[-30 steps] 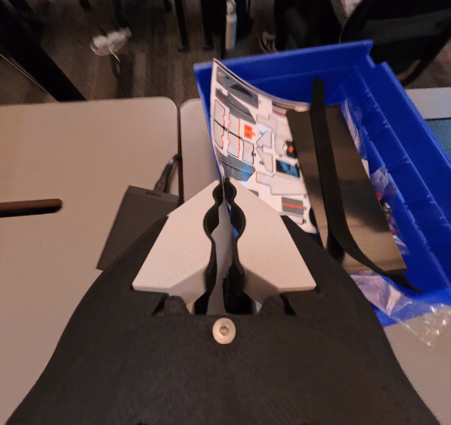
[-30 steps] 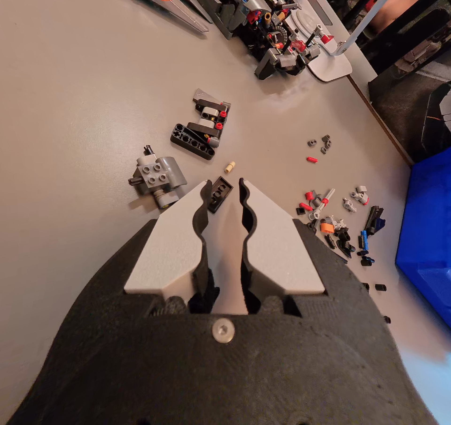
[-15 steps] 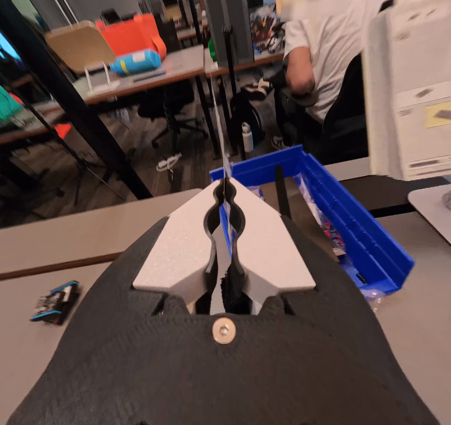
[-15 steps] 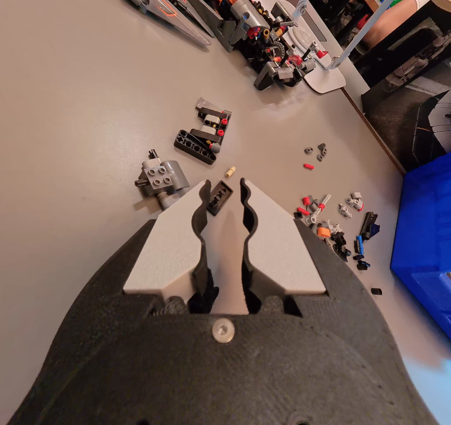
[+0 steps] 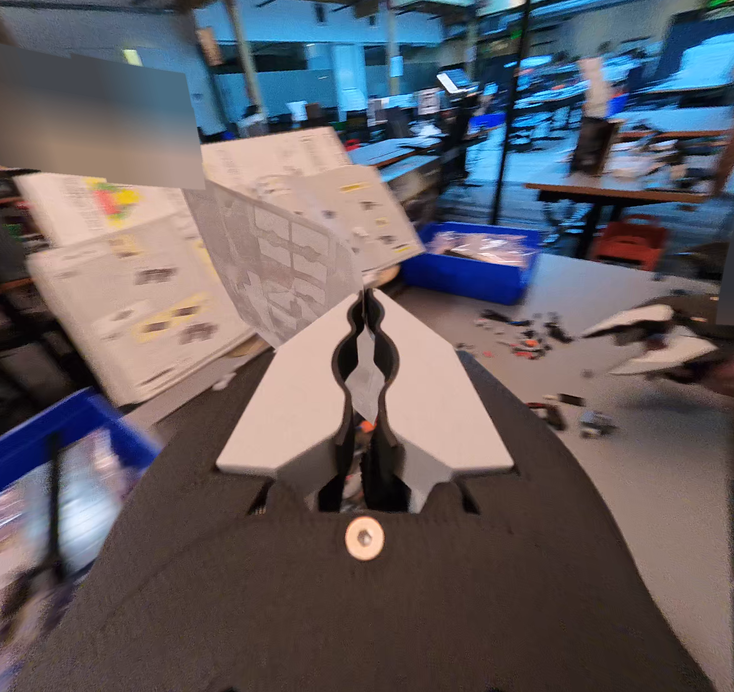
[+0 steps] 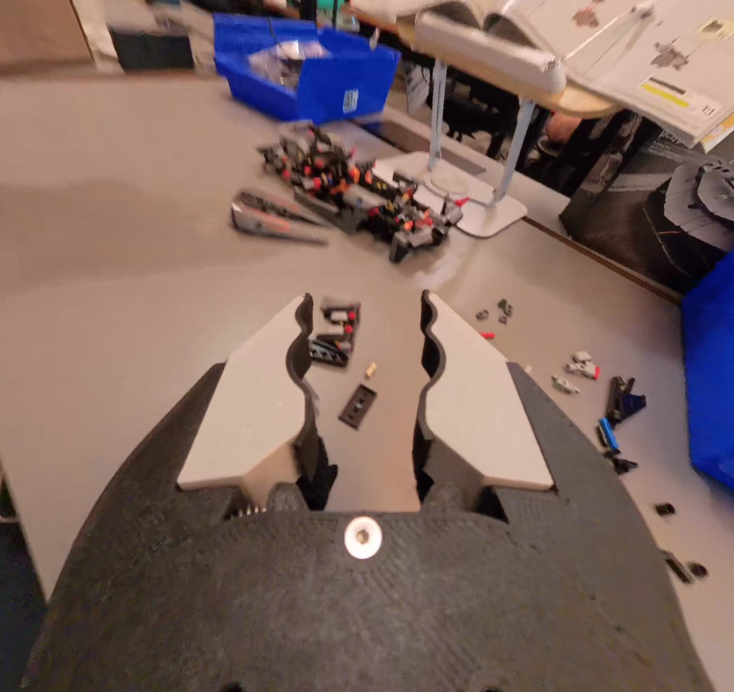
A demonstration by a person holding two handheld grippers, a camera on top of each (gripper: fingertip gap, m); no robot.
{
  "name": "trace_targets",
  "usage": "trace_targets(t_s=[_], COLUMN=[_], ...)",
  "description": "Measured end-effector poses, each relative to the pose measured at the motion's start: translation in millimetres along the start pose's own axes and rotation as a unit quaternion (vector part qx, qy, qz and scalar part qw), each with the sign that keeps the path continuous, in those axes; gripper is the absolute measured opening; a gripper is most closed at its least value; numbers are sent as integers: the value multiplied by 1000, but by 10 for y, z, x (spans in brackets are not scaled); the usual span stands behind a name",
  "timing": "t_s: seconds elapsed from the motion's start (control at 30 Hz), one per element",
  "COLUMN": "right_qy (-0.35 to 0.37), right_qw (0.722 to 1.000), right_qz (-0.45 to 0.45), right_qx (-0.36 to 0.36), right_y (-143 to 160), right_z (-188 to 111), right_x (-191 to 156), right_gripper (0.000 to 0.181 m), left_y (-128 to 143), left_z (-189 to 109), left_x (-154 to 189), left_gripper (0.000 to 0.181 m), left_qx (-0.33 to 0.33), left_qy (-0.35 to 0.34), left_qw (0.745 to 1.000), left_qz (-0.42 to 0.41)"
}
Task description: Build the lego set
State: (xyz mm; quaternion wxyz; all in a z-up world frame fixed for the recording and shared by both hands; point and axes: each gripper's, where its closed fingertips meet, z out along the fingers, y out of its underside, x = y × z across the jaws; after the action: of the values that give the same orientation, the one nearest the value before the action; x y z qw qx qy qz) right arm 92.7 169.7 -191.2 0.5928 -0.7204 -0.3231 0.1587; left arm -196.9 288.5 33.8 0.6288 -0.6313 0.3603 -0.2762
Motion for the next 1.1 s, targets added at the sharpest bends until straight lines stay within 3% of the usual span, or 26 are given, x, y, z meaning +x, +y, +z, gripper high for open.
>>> trace_targets(t_s=[0.2, 0.27, 0.37, 0.47, 0.53, 0.63, 0.77, 0.87, 1.1], right_qy=[-64, -87, -139, -208, -248, -258, -252, -254, -272], right_qw=[987, 978, 948, 898, 866, 853, 856, 861, 868], right_qz=[130, 184, 273, 362, 395, 399, 378, 379, 394], right_qx=[66, 52, 87, 143, 178, 217, 245, 226, 131], right_y=[-340, -267, -322, -469, -583, -690, -758, -737, -609], right_z=[-33, 23, 41, 22, -23, -97, -186, -175, -78], right_x=[-36, -27, -60, -97, -112, -63, 0, 16, -67], right_gripper=[73, 94, 101, 103, 99, 74, 24, 0, 0], left_y=[196, 255, 365, 441, 554, 744, 1011, 1142, 1288], left_z=[543, 671, 835, 932, 1002, 1074, 1155, 1185, 1244], left_x=[1189, 1487, 1833, 2114, 2219, 2261, 2225, 2181, 2144], left_gripper=[0, 0, 0, 0, 0, 0, 0, 3, 36], left_qx=[26, 37, 44, 52, 44, 36, 19, 17, 22], left_qy=[189, 243, 299, 352, 367, 379, 380, 385, 392], left_qw=[979, 964, 943, 918, 911, 900, 892, 888, 883], left_qz=[-71, -100, -139, -175, -183, -210, -245, -251, -257])
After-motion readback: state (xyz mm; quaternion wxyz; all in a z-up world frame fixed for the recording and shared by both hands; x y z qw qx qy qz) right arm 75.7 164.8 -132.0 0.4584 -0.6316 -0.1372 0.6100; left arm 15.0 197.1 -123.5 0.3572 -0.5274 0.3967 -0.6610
